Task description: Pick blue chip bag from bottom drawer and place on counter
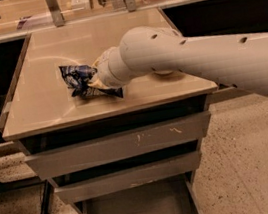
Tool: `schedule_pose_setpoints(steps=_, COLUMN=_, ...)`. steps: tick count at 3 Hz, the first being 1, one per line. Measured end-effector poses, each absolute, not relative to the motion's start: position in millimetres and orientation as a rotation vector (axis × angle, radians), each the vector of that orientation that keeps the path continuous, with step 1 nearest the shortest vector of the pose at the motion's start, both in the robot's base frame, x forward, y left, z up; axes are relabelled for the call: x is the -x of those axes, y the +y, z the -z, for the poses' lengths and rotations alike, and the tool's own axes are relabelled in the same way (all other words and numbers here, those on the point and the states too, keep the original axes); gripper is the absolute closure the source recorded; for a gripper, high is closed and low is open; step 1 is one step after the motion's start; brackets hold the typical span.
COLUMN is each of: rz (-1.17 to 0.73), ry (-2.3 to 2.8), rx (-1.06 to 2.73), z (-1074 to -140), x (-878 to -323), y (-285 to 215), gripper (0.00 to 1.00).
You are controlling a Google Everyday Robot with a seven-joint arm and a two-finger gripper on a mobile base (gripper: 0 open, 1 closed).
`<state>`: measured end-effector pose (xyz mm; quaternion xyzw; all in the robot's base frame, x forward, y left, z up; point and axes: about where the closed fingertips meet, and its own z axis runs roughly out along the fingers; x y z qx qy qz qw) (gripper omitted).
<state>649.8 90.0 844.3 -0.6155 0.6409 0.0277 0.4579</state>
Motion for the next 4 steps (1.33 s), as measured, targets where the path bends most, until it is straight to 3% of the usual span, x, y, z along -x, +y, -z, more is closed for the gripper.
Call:
schedule_pose_setpoints(steps=1, rz=-0.068, ry=1.579, rx=1.516, z=-844.3, x=-649.8, y=90.0, gripper=1.00)
schedule_pose_setpoints(steps=2, rz=-0.068, ry=1.579, rx=1.516, z=-844.3, x=-649.8, y=90.1, gripper=0.82)
schedule_pose_setpoints(steps=4, rz=-0.068, ry=1.579, rx=1.516, z=-844.4, x=-649.8, y=90.1, gripper=0.36)
